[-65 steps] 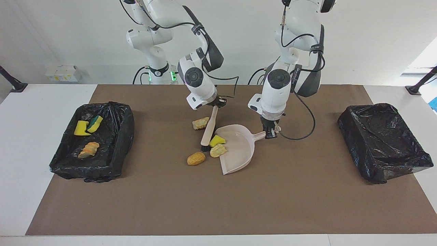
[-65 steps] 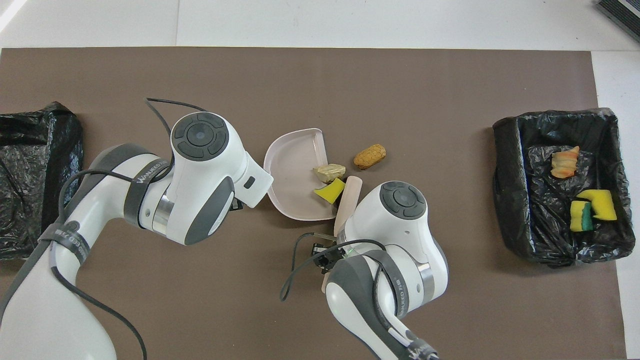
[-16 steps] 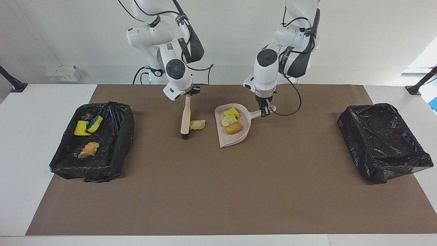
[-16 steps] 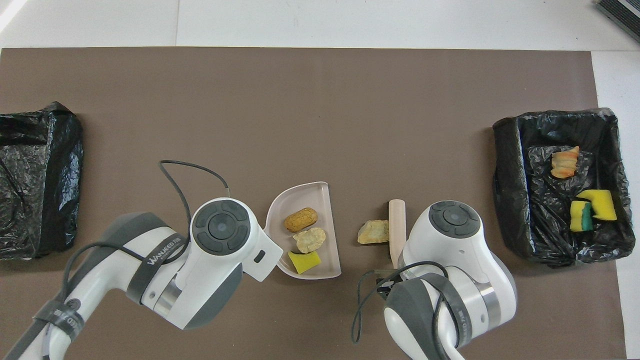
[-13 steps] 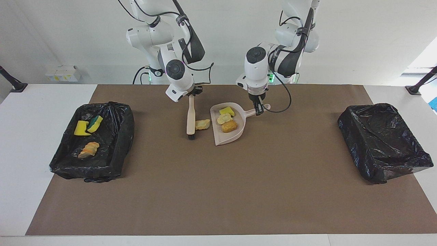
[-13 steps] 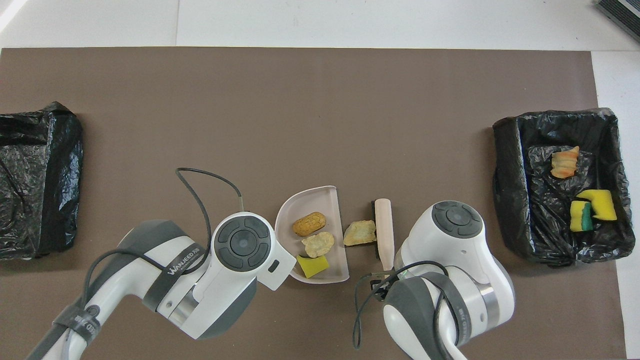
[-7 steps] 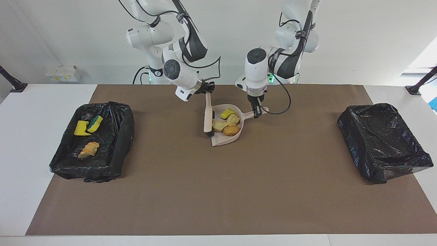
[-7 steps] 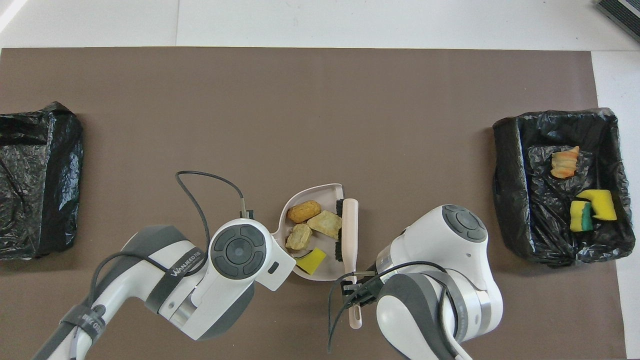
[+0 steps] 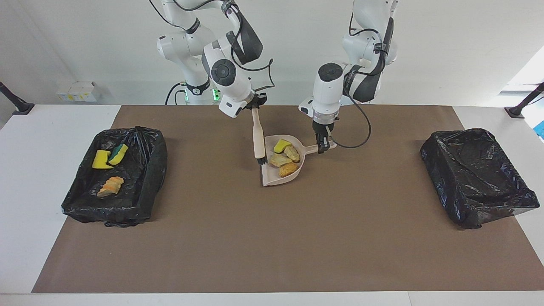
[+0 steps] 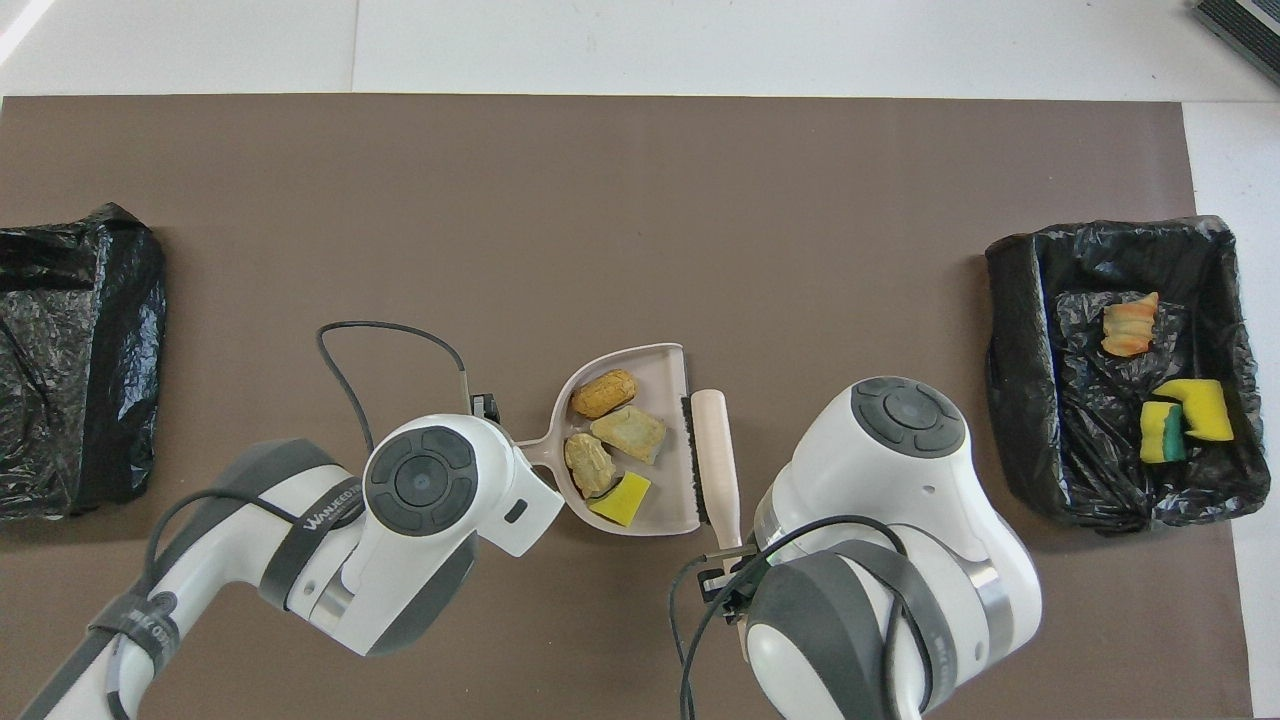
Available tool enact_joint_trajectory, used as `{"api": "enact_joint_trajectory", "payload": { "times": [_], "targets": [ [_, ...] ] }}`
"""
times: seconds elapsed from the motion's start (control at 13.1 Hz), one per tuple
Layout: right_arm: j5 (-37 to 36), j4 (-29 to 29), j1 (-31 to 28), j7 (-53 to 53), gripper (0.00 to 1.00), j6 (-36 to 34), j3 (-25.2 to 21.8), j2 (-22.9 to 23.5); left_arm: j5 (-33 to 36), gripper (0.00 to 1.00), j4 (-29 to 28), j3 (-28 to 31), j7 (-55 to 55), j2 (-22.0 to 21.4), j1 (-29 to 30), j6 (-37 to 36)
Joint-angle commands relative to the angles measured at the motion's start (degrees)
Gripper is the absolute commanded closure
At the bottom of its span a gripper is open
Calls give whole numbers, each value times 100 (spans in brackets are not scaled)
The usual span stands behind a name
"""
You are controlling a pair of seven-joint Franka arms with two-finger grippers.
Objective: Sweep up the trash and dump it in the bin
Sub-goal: 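Sweep the last tan piece into the dustpan with the right gripper's brush, then carry the loaded dustpan with the left gripper to the nearby black bin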
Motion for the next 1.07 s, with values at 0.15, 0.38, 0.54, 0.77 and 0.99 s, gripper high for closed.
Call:
{"api": "enact_joint_trajectory", "payload": {
  "times": [0.15,0.38,0.54,0.77,0.99],
  "targets": [
    [-710,327,-126,368,100,-895,46,-138,-557,100,595,9,1041,-104,580,-644],
    [-492,-181,163,1021,100,-659,55,-498,-609,100,1474,0,1568,-95,1002,-1743],
    [-131,-648,260,1091,100,-106,64,-711,-610,100,1836,35,1805,-42,1248,-2122],
    [97,-685,883,1705,100,745,64,-422,-758,100,2056,26,2832,-24,2204,-2176],
    [345,-650,1516,2337,100,1757,64,158,-882,100,2949,35,4001,431,3215,-2806]
  ]
}}
